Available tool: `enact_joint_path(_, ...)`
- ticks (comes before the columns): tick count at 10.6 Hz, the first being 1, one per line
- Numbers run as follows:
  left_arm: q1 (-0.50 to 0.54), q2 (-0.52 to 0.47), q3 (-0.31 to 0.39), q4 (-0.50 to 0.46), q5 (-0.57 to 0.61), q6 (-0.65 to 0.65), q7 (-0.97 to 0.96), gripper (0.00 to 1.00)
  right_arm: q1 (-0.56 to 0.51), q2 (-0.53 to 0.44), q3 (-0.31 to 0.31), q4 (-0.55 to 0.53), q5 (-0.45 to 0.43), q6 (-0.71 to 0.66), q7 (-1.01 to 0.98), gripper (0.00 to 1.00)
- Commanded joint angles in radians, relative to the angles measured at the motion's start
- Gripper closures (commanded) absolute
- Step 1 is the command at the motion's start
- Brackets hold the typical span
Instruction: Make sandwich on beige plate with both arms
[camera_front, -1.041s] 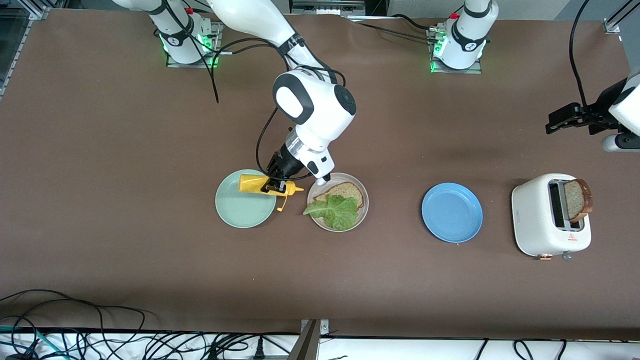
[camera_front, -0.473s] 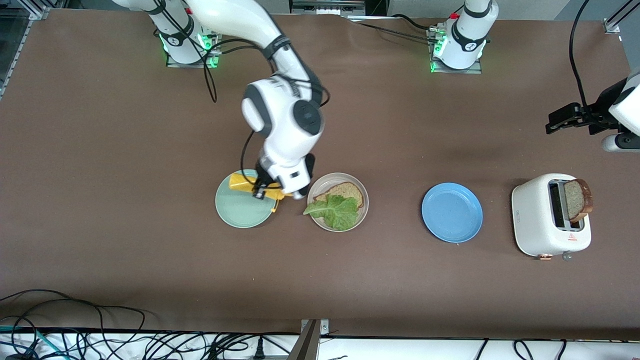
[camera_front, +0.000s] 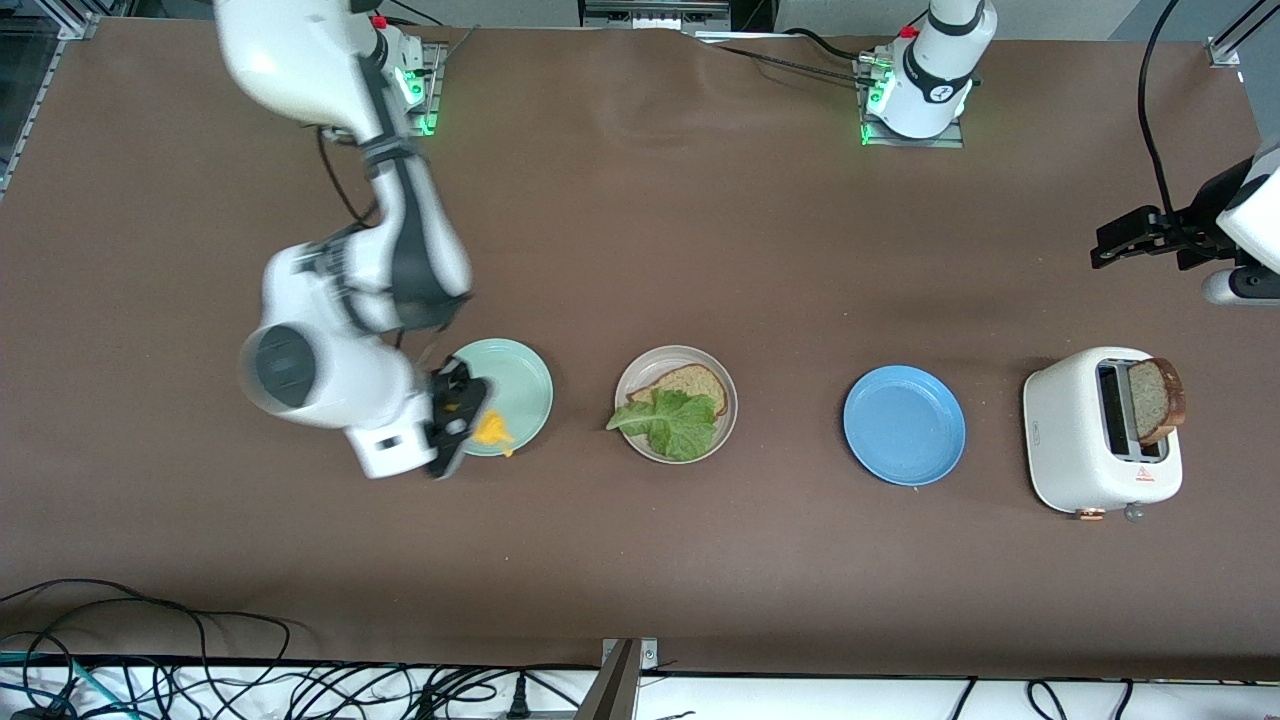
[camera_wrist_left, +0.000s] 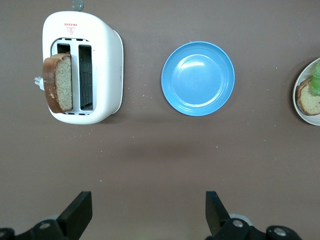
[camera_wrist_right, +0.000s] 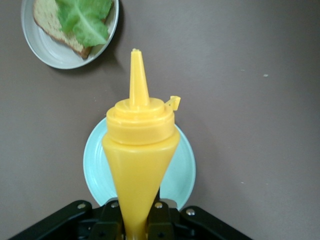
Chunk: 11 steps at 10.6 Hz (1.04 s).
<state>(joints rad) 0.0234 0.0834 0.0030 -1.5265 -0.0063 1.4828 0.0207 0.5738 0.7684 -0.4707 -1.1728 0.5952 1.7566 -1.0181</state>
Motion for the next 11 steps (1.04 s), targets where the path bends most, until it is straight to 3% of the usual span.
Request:
enact_joint_path(1,-0.002,0.006,-0.008,0.019,0.011,-0.004,-0.005,0.0,-0.101,-0.015,0.021,-0.04,0.202,-0.084,-0.182,1.0)
enact_joint_path(4,0.0,0.009,-0.006,0.019,0.012,-0.003,-0.004,0.0,-0.23,-0.009,0.024,-0.056,0.372,-0.222,-0.362,1.0)
enact_joint_path(8,-0.008,0.018,-0.008,0.019,0.022,-0.003,-0.004,0.0,-0.33,0.003,0.026,-0.123,0.501,-0.334,-0.609,1.0)
enact_joint_path(11,-0.005,0.029,-0.008,0.035,0.02,-0.001,-0.005,0.0,-0.391,0.038,0.027,-0.149,0.549,-0.411,-0.823,1.0)
